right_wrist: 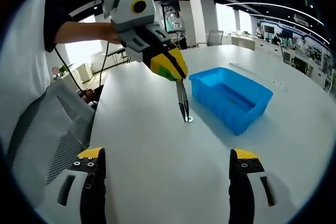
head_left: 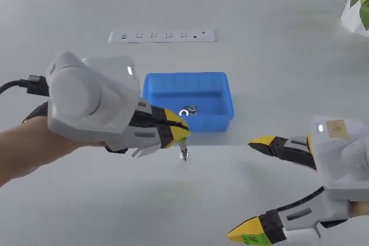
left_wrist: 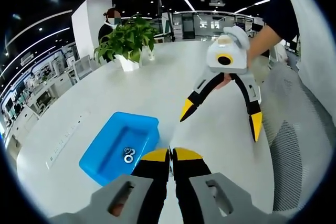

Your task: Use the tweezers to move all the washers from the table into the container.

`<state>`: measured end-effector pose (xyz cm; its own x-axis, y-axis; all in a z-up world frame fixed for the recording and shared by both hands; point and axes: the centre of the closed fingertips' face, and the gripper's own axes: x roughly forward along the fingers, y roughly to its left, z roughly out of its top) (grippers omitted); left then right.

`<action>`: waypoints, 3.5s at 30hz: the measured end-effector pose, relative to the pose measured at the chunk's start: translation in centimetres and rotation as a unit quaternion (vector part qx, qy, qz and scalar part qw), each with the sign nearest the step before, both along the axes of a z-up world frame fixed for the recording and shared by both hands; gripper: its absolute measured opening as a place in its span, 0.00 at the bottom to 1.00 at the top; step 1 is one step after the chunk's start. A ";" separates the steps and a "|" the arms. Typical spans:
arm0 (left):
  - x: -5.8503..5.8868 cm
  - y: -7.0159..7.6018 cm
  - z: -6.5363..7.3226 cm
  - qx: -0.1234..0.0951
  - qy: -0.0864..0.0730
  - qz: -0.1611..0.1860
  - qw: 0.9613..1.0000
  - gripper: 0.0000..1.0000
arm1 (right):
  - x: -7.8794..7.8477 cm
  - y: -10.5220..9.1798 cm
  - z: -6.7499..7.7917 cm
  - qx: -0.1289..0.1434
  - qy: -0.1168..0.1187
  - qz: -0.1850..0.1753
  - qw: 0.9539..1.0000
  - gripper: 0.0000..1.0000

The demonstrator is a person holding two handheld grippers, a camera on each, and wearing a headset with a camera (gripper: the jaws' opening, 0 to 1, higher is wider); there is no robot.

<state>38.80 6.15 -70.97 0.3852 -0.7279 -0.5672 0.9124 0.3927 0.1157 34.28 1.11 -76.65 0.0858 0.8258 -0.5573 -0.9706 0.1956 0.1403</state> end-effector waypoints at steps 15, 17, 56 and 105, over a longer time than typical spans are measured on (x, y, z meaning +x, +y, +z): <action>0.1 0.0 -0.3 0.029 0.011 -0.023 0.999 0.06 | 2.2 7.1 -0.5 -0.013 -0.028 0.119 0.992 0.67; 0.3 -0.2 -0.3 0.029 0.012 -0.023 0.999 0.06 | 2.2 7.3 -0.8 -0.019 -0.025 0.127 0.991 0.64; 0.3 -0.1 -1.2 0.049 0.005 -0.027 0.998 0.13 | 4.2 8.1 -0.9 -0.024 -0.055 0.167 0.984 0.10; -2.6 5.9 1.3 -0.044 0.052 0.065 0.995 0.32 | 8.0 7.2 8.3 0.019 -0.078 0.122 0.989 0.09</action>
